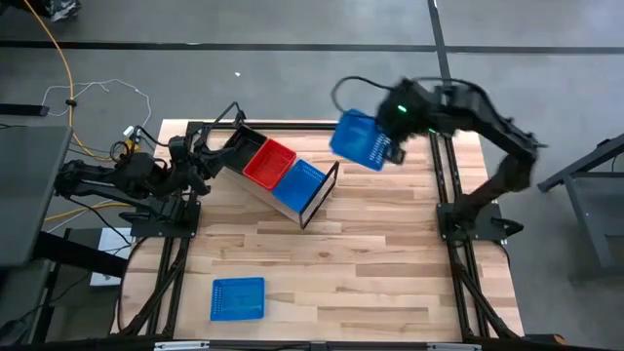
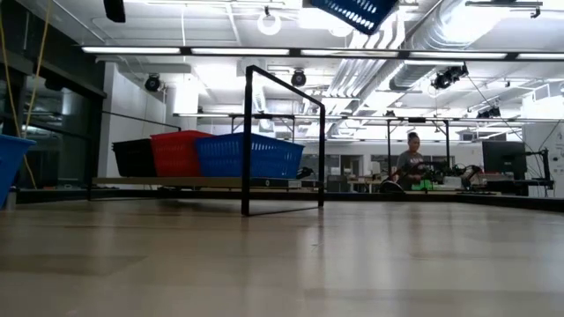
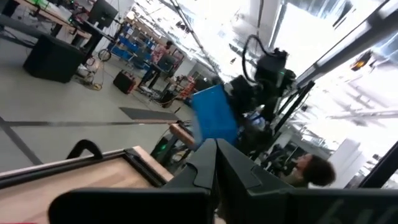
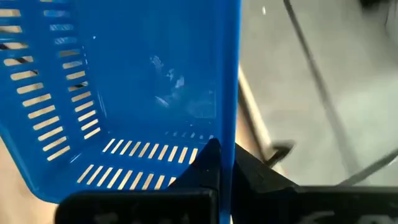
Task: Stack baskets on shelf by color
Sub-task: Stack the right blue bin into the blue bin on the shelf
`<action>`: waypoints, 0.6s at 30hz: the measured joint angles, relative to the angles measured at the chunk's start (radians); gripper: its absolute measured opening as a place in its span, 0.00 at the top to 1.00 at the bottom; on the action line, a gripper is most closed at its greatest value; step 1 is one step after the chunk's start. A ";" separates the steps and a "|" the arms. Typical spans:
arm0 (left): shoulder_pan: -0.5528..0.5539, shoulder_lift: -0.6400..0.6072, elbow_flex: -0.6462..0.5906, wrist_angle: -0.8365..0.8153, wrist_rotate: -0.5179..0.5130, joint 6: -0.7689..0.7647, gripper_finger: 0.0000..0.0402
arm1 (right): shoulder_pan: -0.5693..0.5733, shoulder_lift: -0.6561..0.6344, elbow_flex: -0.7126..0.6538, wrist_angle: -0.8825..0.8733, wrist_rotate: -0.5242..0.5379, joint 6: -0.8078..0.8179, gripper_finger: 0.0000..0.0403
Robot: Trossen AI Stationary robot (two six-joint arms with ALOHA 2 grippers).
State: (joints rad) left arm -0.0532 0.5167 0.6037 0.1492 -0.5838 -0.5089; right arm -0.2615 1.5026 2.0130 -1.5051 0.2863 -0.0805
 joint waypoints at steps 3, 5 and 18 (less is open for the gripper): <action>0.000 0.000 0.000 0.039 0.018 -0.001 1.00 | -0.034 0.146 0.164 0.000 -0.011 -0.268 1.00; 0.000 0.000 0.000 0.071 0.040 0.009 1.00 | -0.047 0.239 0.263 -0.002 -0.023 -0.441 1.00; 0.000 0.003 0.000 0.120 0.051 0.011 1.00 | -0.055 0.492 0.215 0.368 -0.017 -1.023 1.00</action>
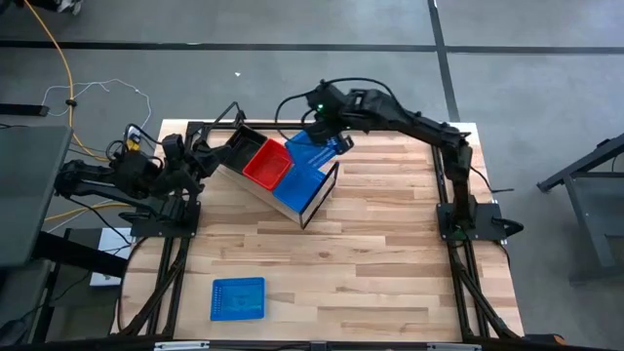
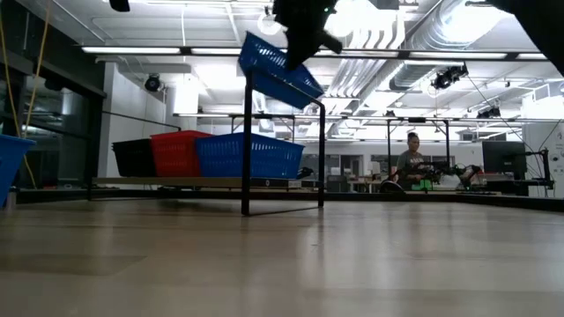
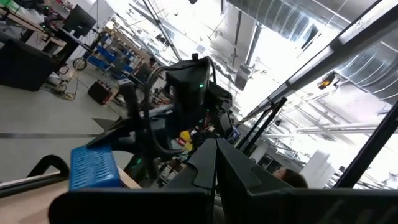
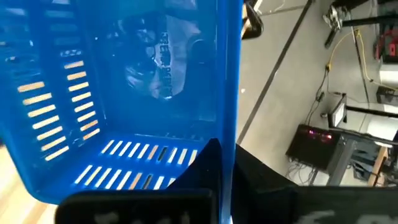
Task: Stack baskets on shelf by color
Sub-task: Stack the right blue bin into the blue bin on the shelf
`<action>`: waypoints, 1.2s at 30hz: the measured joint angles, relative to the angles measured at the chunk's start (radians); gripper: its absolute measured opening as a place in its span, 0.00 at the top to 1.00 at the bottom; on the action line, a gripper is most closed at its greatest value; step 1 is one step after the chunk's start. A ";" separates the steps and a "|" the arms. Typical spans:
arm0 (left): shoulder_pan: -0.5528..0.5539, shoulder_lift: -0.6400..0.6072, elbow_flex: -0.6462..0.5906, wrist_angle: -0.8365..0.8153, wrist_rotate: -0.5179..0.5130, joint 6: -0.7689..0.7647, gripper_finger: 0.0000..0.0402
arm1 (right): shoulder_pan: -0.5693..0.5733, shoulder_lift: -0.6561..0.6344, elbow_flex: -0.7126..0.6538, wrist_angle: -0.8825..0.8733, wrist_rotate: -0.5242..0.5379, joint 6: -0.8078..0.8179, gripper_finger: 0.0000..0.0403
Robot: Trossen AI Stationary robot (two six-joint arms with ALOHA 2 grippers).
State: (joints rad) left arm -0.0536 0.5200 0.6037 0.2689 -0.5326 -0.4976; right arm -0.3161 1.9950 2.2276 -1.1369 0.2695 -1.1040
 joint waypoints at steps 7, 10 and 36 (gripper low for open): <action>0.000 0.010 0.000 -0.002 -0.002 -0.013 1.00 | 0.019 0.081 0.000 0.036 -0.086 -0.054 1.00; 0.000 0.010 0.000 -0.002 -0.003 -0.013 1.00 | 0.030 0.099 0.000 0.036 -0.093 -0.083 1.00; 0.000 0.010 0.000 -0.010 -0.006 -0.015 1.00 | 0.044 0.180 0.000 0.021 -0.257 0.040 1.00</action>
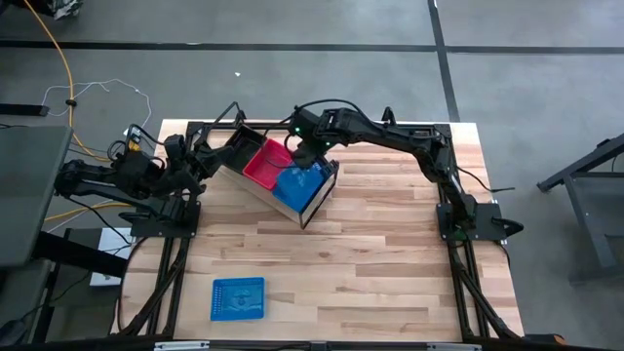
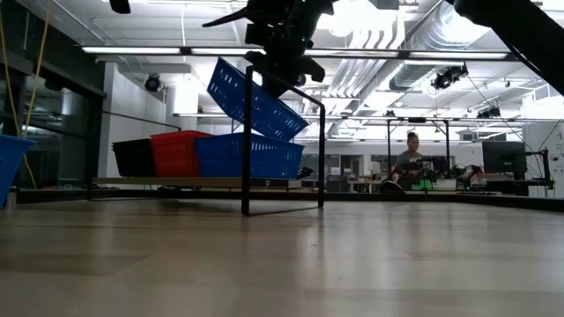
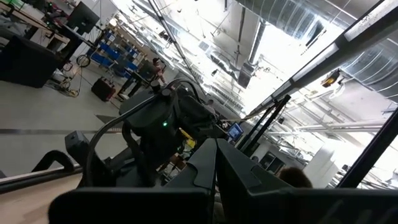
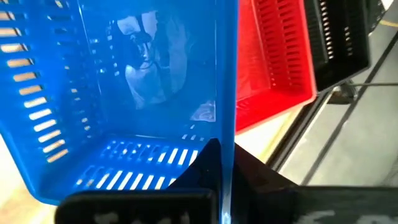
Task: Stack baskets on shelf by color
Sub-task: Stack the right blue bin into the blue bin on the shelf
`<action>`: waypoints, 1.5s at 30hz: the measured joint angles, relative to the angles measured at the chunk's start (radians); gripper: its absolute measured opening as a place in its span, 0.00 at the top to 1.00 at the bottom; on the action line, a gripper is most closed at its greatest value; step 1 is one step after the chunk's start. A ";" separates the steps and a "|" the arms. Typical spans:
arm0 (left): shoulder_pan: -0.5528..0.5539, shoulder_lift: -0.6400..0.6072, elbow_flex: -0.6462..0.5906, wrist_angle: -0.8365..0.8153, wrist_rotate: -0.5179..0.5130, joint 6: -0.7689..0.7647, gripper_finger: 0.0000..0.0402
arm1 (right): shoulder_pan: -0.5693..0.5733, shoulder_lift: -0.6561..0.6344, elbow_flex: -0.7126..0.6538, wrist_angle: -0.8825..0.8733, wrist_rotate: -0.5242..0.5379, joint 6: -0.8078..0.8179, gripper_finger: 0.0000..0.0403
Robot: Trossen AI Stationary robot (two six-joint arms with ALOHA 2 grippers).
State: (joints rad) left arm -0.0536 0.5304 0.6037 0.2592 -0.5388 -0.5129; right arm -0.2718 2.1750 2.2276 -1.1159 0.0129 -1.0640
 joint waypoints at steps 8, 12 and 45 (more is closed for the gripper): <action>0.000 0.000 0.000 0.000 0.001 0.000 1.00 | 0.013 0.000 0.000 -0.024 -0.021 -0.019 1.00; 0.000 0.000 0.000 0.000 0.003 0.000 1.00 | 0.030 0.015 0.000 -0.029 0.006 -0.068 1.00; 0.000 0.000 0.000 0.000 0.012 -0.008 1.00 | 0.070 0.070 0.000 -0.028 0.177 0.168 0.82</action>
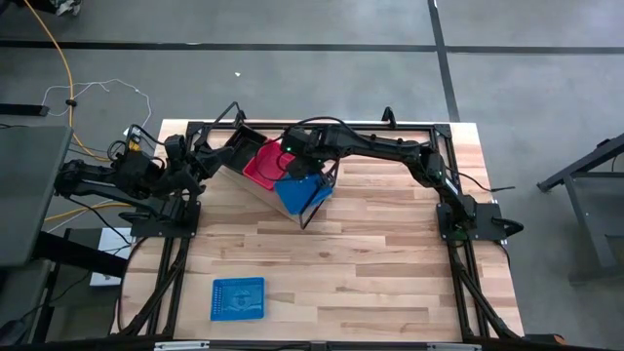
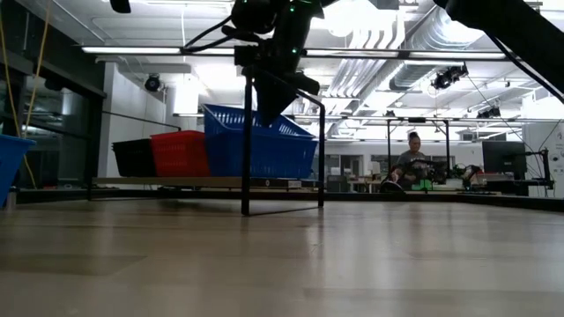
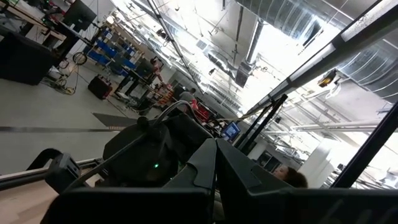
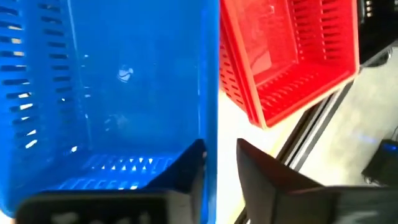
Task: Stack baskets on shelf by color
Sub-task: Stack the right blue bin into the blue bin on the shelf
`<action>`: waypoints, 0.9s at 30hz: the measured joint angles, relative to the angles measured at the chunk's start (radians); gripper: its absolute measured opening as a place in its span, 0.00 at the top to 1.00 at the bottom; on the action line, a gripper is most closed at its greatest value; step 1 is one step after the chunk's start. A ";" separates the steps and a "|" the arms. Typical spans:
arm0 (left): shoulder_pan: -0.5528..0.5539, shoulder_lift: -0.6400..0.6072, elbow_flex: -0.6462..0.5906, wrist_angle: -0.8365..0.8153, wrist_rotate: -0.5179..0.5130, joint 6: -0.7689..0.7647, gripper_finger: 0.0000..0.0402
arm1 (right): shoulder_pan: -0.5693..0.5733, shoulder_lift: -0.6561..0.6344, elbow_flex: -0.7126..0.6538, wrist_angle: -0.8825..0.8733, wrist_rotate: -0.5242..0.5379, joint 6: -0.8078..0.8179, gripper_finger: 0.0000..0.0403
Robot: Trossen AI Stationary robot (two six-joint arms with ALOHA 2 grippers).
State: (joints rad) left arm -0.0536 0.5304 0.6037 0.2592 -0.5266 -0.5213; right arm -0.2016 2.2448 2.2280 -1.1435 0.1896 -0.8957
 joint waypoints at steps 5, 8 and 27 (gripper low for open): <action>0.000 0.000 0.000 0.000 0.000 0.000 1.00 | 0.013 0.000 0.011 -0.006 0.043 0.014 0.66; 0.000 0.000 0.000 0.000 0.000 0.000 1.00 | 0.014 0.000 0.039 -0.003 0.025 0.046 0.61; 0.001 0.000 0.000 -0.028 -0.005 0.001 1.00 | -0.059 -0.155 0.114 -0.079 -0.199 0.403 0.58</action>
State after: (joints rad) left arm -0.0528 0.5303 0.6037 0.2317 -0.5320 -0.5201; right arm -0.2606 2.0899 2.3417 -1.2223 -0.0098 -0.4930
